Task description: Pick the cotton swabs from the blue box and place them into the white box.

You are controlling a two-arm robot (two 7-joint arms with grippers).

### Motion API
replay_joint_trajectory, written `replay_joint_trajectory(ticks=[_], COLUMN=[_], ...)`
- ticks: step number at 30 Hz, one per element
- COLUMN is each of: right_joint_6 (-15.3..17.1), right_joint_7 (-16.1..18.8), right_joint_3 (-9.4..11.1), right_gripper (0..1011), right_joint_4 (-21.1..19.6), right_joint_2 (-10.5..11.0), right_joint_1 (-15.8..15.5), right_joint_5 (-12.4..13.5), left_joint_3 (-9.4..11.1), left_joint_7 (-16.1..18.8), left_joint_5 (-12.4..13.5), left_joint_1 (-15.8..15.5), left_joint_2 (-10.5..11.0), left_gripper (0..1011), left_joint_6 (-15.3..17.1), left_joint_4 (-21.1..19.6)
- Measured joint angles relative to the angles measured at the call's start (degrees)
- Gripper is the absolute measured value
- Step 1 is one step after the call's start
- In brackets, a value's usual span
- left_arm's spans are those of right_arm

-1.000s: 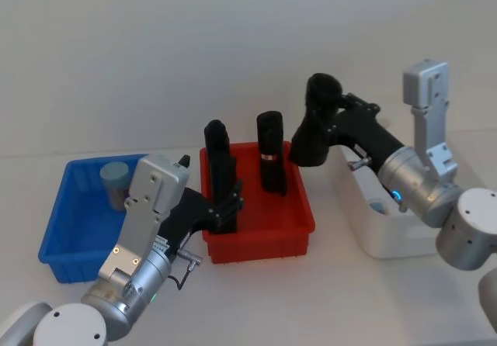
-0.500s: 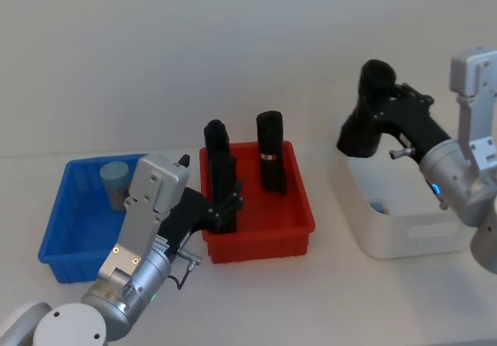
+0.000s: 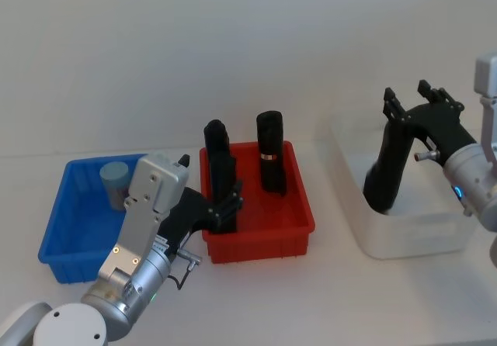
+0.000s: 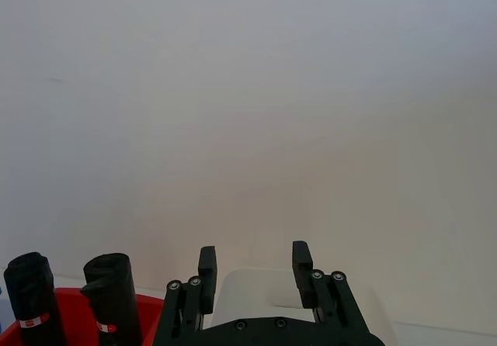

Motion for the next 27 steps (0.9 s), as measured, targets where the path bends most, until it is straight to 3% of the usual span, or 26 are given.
replay_joint_trajectory(ticks=[7, 15, 27], right_joint_6=[0.51, 0.78, 0.93], right_joint_7=[-0.83, -1.25, -1.55], right_joint_3=[0.35, 0.55, 0.67], right_gripper=[815, 1001, 1001], right_joint_4=[-0.45, -0.70, -0.87], right_joint_2=[0.31, 0.47, 0.56], right_joint_1=[-0.47, -0.71, -0.89], right_joint_5=[-0.08, -0.13, -0.18], left_joint_3=[0.00, 0.00, 0.00], left_joint_7=[0.00, 0.00, 0.00], left_joint_5=[0.00, 0.00, 0.00], left_joint_1=[0.00, 0.00, 0.00], left_joint_2=[0.00, 0.00, 0.00], left_gripper=[1003, 1003, 1003], left_joint_6=[0.00, 0.00, 0.00], left_joint_4=[0.00, 0.00, 0.00])
